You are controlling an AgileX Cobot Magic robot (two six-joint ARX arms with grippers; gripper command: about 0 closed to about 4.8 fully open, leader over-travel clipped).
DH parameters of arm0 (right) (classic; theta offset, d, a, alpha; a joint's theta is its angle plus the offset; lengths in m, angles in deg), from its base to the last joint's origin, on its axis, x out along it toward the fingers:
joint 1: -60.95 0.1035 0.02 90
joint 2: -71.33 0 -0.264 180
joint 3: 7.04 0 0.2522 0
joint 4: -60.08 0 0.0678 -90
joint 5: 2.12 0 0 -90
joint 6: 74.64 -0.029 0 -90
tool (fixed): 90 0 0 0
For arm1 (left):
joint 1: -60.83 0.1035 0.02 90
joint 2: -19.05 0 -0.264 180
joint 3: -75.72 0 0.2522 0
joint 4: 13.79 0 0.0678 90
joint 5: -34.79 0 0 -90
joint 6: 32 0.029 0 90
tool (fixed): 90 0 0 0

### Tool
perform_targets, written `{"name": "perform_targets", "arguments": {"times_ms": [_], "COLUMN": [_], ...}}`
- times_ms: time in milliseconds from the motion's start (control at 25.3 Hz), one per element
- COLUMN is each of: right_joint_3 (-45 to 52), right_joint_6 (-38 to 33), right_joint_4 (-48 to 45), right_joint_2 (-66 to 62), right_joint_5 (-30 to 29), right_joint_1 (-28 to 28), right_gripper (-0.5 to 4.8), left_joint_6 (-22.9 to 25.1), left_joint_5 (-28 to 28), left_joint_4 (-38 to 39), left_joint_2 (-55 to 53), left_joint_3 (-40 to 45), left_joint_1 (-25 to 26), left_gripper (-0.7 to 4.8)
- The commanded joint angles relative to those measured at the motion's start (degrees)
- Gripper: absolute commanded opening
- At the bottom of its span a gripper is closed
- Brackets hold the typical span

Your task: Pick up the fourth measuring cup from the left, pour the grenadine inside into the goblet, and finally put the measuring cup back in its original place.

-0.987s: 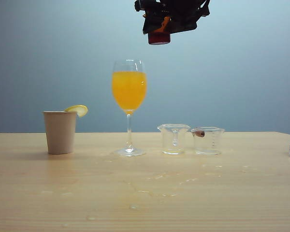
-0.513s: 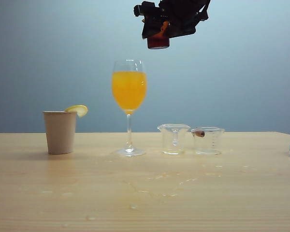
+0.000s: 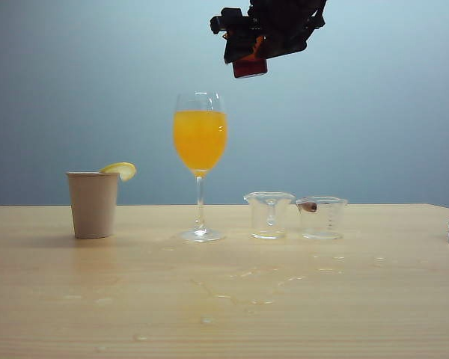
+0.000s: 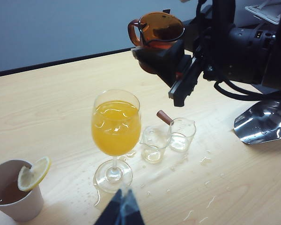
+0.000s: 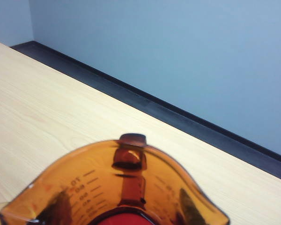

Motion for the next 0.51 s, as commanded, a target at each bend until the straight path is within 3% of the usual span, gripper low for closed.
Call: {"name": "perform_targets", "arguments": {"times_ms": [39,513], "right_joint_3": [-0.5,-0.6], "right_joint_6": [0.5,3.3], "right_joint_4": [-1.4,-1.3], "right_joint_2": [0.2,0.2], "right_joint_5": [0.4,1.6], "right_joint_1": [0.5,2.2], "right_gripper": [1.65,1.66], "left_joint_6": [0.0,0.0], "left_joint_5": [-0.3,-0.3], "left_joint_4": [-0.7,-0.7], "left_joint_2": [0.1,0.1], "left_joint_3": [-0.2,-0.2], "left_joint_1": [0.0,0.0], "left_gripper": [-0.06,-0.06]}}
